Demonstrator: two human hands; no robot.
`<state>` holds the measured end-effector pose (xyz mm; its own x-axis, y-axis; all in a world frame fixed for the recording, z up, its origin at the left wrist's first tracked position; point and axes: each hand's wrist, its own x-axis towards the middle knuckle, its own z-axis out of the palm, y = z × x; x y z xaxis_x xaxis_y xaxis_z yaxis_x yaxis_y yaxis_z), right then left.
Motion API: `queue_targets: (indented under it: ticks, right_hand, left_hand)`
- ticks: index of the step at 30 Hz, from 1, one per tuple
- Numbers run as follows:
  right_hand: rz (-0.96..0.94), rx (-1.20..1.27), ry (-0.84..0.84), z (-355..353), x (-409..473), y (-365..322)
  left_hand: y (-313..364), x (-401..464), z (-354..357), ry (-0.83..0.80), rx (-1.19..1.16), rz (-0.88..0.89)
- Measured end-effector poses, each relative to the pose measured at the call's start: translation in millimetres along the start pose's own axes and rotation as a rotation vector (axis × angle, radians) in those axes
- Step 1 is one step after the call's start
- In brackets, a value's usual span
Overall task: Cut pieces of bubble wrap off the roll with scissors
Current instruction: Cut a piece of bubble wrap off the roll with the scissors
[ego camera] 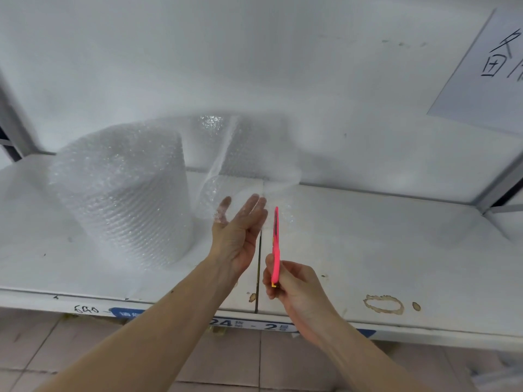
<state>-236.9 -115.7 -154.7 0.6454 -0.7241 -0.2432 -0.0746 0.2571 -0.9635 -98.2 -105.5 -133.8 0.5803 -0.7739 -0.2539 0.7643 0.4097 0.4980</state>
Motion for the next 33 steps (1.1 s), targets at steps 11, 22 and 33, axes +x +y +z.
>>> queue_targets:
  ticks: [11,22,33]
  right_hand:
    - [0.015,0.045,-0.034,3.7,0.7,-4.5]
    - [0.010,0.057,-0.019,3.4,-0.3,-3.8]
    - [0.034,0.145,-0.084,2.6,-1.2,-5.9]
  left_hand:
    - [-4.1,-2.7,2.6,0.012,0.039,0.026]
    - [-0.7,2.3,1.1,0.042,-0.016,0.036]
    - [-3.0,0.8,1.8,0.053,-0.012,0.025]
